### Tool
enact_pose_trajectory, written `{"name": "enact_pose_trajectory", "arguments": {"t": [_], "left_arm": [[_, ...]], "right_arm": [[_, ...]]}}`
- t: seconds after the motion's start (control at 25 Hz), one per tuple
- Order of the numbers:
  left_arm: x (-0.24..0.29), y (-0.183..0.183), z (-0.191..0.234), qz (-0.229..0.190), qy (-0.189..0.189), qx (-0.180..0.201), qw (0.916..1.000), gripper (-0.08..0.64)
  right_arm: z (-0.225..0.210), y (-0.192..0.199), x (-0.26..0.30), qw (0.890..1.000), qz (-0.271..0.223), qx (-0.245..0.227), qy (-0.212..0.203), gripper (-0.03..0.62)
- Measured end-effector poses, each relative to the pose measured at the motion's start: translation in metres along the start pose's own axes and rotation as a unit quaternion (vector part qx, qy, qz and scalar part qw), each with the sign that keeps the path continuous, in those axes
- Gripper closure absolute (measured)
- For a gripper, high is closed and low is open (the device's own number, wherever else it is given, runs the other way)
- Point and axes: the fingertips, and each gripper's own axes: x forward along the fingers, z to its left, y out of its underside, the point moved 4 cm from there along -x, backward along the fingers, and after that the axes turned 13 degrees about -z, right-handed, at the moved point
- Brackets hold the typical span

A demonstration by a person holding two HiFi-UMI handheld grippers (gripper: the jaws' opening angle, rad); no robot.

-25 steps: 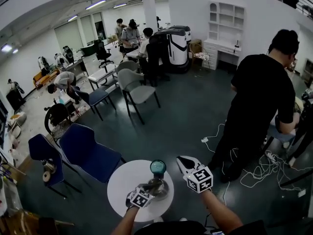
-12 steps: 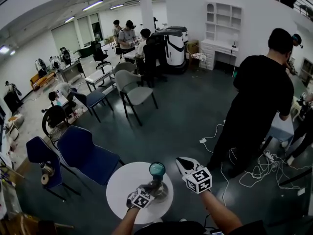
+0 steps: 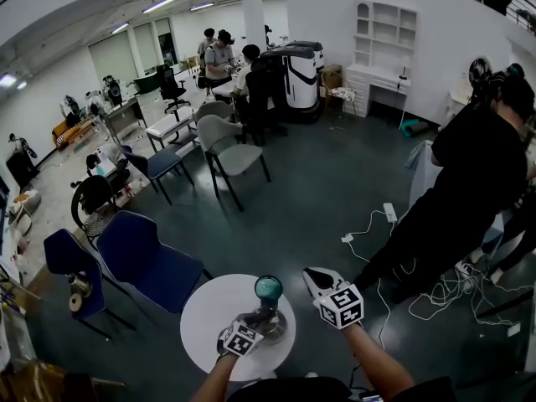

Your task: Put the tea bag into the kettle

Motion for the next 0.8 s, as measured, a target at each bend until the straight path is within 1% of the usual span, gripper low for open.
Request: {"name": "enact_pose_trajectory", "arguments": {"t": [0.24,0.36,0.56,0.8], "left_arm": [[-0.008,-0.006,-0.002,-0.014,-0.005,-0.019,0.9997,0.507],[-0.007,-0.012,-0.003,-0.025,-0.003,-0.019,0.9995,0.483],[-0.008,-0.01,-0.001,-0.022,-0.007,-0.023,0.9995,0.482],[-0.011,-0.019,-0.003,-0.032,-0.01,-0.017,0.9993,0.482]], "right_arm": [[0.005,0.001,-0.002,1.0,0.004,0.001,-0.007,0.575],[0.004,0.002,-0.003,1.0,0.005,0.001,-0.01,0.575],[0.003,0.005,-0.001,1.0,0.007,0.002,-0.013,0.575],[0.0,0.009,0.0,1.0,0.01,0.004,-0.017,0.575]]}}
